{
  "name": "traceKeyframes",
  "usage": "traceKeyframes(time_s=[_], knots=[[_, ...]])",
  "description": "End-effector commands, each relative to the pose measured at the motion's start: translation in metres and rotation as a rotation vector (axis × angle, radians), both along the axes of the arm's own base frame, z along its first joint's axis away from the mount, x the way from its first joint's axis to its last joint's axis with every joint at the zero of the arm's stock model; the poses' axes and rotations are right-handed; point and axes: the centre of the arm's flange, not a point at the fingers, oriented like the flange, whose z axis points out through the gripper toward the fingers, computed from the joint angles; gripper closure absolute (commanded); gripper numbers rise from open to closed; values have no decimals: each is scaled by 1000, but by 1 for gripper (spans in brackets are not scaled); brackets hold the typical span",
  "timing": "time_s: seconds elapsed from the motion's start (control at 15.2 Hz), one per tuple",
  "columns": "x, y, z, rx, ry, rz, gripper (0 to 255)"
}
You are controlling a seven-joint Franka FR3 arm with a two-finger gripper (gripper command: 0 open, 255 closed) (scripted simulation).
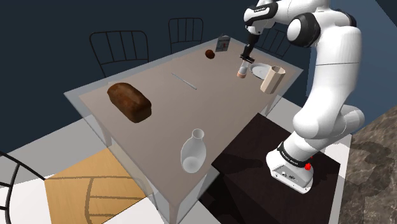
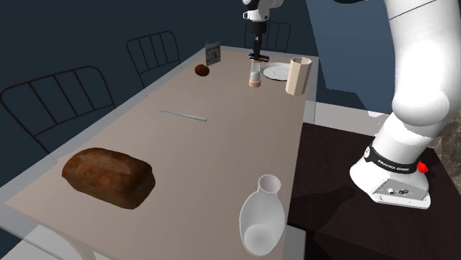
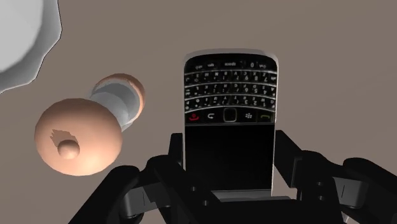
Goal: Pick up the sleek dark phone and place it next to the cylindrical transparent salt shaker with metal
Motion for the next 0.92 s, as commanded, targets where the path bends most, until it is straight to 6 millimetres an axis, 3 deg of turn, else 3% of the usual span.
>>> traceKeyframes(time_s=[0.0,0.86], knots=[[0,0,-11,0,0,0,255],[0,0,-80,0,0,0,255]])
